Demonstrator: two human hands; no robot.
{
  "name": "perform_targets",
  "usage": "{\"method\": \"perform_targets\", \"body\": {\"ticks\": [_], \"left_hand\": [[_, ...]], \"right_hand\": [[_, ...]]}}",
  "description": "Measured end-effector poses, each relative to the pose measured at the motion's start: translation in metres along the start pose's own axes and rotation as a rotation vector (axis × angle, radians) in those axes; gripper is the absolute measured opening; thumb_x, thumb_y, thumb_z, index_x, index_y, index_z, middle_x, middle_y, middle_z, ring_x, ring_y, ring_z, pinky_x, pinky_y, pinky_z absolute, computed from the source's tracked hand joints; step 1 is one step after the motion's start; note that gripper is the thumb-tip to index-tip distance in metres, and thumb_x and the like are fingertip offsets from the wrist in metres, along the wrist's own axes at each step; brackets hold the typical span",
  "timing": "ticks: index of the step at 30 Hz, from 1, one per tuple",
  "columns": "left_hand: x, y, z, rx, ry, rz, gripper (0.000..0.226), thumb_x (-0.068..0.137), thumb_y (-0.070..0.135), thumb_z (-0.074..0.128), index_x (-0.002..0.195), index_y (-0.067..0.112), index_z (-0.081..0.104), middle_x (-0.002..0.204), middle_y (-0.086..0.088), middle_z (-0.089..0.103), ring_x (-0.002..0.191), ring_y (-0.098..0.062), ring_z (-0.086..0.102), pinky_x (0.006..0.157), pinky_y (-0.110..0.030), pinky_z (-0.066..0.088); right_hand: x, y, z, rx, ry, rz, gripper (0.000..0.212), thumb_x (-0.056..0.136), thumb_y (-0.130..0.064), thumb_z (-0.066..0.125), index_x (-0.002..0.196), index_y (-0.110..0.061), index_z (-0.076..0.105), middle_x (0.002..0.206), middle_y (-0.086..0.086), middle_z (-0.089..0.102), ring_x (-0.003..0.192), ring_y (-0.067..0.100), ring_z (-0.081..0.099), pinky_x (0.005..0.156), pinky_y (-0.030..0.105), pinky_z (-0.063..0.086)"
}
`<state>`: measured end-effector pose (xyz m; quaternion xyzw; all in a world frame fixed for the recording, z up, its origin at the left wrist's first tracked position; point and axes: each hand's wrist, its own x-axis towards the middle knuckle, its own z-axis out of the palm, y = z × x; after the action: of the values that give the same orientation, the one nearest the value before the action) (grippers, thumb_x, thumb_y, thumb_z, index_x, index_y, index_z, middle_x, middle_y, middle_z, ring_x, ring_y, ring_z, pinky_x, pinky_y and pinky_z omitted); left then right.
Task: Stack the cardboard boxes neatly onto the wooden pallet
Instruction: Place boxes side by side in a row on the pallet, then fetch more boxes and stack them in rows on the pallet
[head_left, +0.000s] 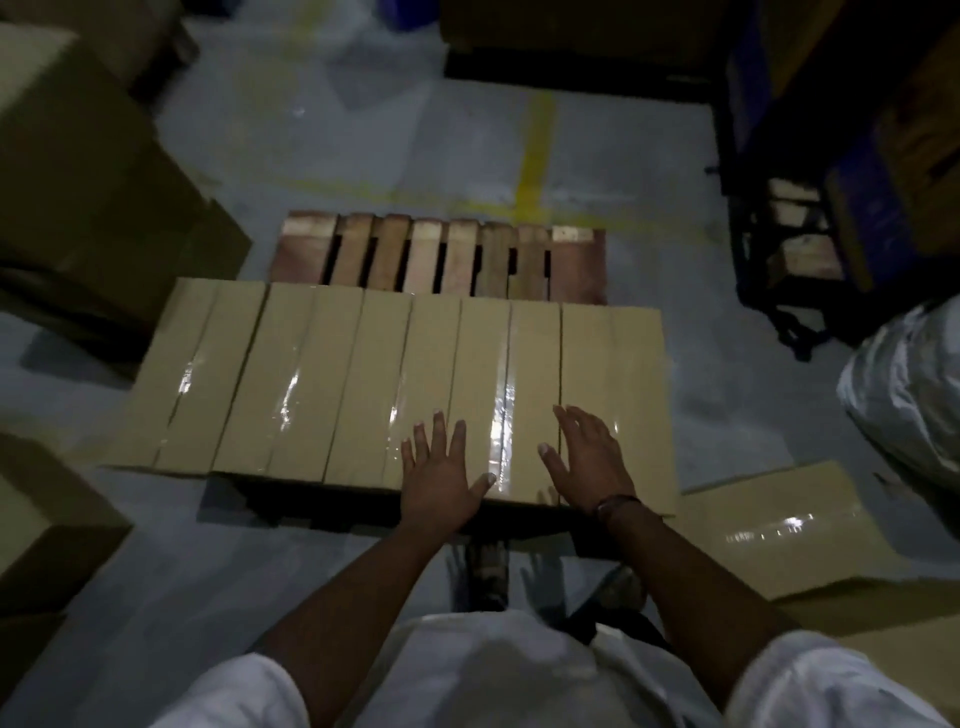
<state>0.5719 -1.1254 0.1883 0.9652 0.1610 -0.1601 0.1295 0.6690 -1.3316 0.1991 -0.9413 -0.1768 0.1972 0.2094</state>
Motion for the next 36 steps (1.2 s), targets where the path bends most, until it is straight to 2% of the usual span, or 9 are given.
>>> {"method": "perform_targets", "body": {"ticks": [4,9,12,15,18,23,25,28,36], "left_hand": [[-0.017,-0.025,-0.026,-0.029,0.056,-0.099,0.092,0.093,0.070,0.043,0.162,0.023,0.006,0.169,-0.011,-0.009,0.155,-0.038,-0.003,0.124,-0.055,0.002],[-0.052,-0.043,-0.037,-0.057,0.110,-0.236,0.091,0.093,0.071,0.040,0.162,0.023,0.006,0.169,-0.011,-0.007,0.154,-0.038,0.003,0.124,-0.054,0.004],[-0.080,-0.052,-0.040,-0.100,0.162,-0.363,0.090,0.093,0.071,0.040,0.162,0.024,0.008,0.169,-0.012,-0.001,0.153,-0.039,0.009,0.123,-0.053,0.006],[-0.114,-0.056,-0.039,-0.182,0.233,-0.484,0.089,0.093,0.073,0.035,0.162,0.023,0.010,0.169,-0.011,0.000,0.153,-0.039,0.007,0.123,-0.053,0.005],[-0.144,-0.063,-0.030,-0.241,0.278,-0.571,0.088,0.093,0.074,0.033,0.162,0.024,0.010,0.169,-0.009,-0.001,0.154,-0.037,0.004,0.124,-0.054,0.006],[-0.177,-0.086,-0.025,-0.355,0.324,-0.706,0.089,0.094,0.074,0.035,0.162,0.028,0.002,0.170,-0.005,-0.007,0.155,-0.034,0.002,0.125,-0.051,0.003],[-0.180,-0.101,-0.027,-0.378,0.338,-0.734,0.089,0.094,0.075,0.035,0.162,0.029,0.001,0.170,-0.005,-0.007,0.155,-0.034,0.002,0.125,-0.050,0.002],[-0.178,-0.132,-0.033,-0.405,0.351,-0.755,0.089,0.094,0.075,0.035,0.162,0.029,0.001,0.170,-0.004,-0.007,0.155,-0.033,0.003,0.125,-0.050,0.003],[-0.179,-0.256,-0.066,-0.433,0.345,-0.728,0.088,0.094,0.073,0.037,0.162,0.029,0.003,0.170,-0.004,-0.005,0.155,-0.030,0.004,0.125,-0.049,0.006]], "right_hand": [[0.003,-0.032,0.004,0.004,0.023,-0.101,0.075,0.089,-0.063,0.028,0.150,-0.020,0.040,0.152,0.008,0.042,0.140,0.029,0.036,0.113,0.046,0.035],[-0.003,-0.057,0.007,-0.003,-0.003,-0.285,0.076,0.089,-0.064,0.030,0.147,-0.019,0.047,0.147,0.006,0.050,0.137,0.026,0.042,0.110,0.042,0.036],[-0.002,-0.075,0.007,-0.015,-0.050,-0.408,0.068,0.093,-0.060,0.038,0.147,-0.018,0.047,0.146,0.005,0.051,0.136,0.026,0.043,0.110,0.042,0.038],[-0.004,-0.096,0.009,-0.013,-0.086,-0.515,0.056,0.098,-0.044,0.056,0.147,-0.019,0.047,0.146,0.005,0.050,0.136,0.024,0.043,0.109,0.038,0.035],[-0.007,-0.114,0.019,-0.020,-0.143,-0.599,0.056,0.097,-0.045,0.056,0.146,-0.019,0.047,0.145,0.005,0.051,0.134,0.025,0.044,0.110,0.040,0.037],[-0.010,-0.151,0.042,0.004,-0.192,-0.645,0.069,0.089,-0.059,0.040,0.142,-0.016,0.052,0.141,0.007,0.055,0.129,0.028,0.050,0.104,0.040,0.042],[-0.006,-0.169,0.051,-0.008,-0.221,-0.682,0.067,0.091,-0.058,0.044,0.144,-0.017,0.050,0.142,0.006,0.054,0.130,0.026,0.048,0.106,0.040,0.042],[0.008,-0.201,0.066,-0.019,-0.222,-0.711,0.056,0.096,-0.045,0.057,0.145,-0.019,0.048,0.145,0.005,0.051,0.133,0.025,0.045,0.108,0.041,0.040],[0.043,-0.320,0.123,0.006,-0.171,-0.675,0.056,0.097,-0.044,0.058,0.146,-0.019,0.046,0.146,0.006,0.050,0.134,0.026,0.044,0.108,0.041,0.039]]}}
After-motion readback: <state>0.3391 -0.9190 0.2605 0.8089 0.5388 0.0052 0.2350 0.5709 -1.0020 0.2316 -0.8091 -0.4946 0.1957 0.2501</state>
